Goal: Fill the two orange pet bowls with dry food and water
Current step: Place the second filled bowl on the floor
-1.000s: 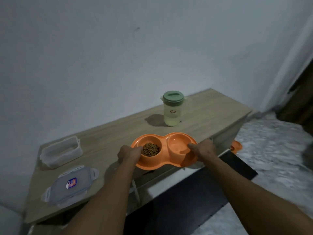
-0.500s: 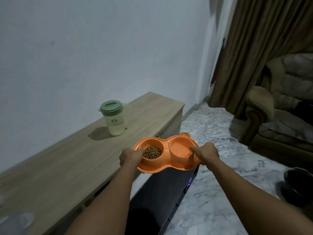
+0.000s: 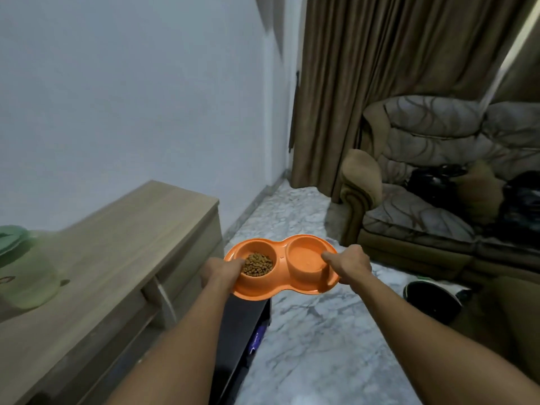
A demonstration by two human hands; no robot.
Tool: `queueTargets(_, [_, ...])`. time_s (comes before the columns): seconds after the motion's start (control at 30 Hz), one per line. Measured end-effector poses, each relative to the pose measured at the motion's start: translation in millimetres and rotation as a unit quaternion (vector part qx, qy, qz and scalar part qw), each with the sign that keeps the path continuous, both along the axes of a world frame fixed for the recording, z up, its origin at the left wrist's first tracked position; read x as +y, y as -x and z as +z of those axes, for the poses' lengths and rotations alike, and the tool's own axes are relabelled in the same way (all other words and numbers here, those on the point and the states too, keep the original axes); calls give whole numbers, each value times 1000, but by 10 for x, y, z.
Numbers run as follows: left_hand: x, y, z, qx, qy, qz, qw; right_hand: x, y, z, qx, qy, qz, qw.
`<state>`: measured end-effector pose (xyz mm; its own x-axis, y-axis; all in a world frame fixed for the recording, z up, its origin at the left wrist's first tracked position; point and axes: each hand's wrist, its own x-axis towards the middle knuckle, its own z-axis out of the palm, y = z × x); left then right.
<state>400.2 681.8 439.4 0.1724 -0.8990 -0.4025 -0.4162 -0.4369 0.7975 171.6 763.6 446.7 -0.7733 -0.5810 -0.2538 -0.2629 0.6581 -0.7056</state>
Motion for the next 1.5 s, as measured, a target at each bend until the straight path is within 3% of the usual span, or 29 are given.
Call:
queueTargets(0.47, [-1487,2065,-10,-18,-2,-55,998,-1363,2013,-175,-9,-18,-48,999])
queueTargets(0.9, [-4059,3625,63,-23,3,-93,995,-3810,3565,11,6,-8,-65,998])
queueTargets(1.17, [-5218,4206,25,-15,5,-6,1000,-5417,4314,-99,-1,12,10,1000])
queueTargets(1.5, [-6005,4752,-339,-5,-50,230,972,-7259,4878,-281,6,-15,257,966])
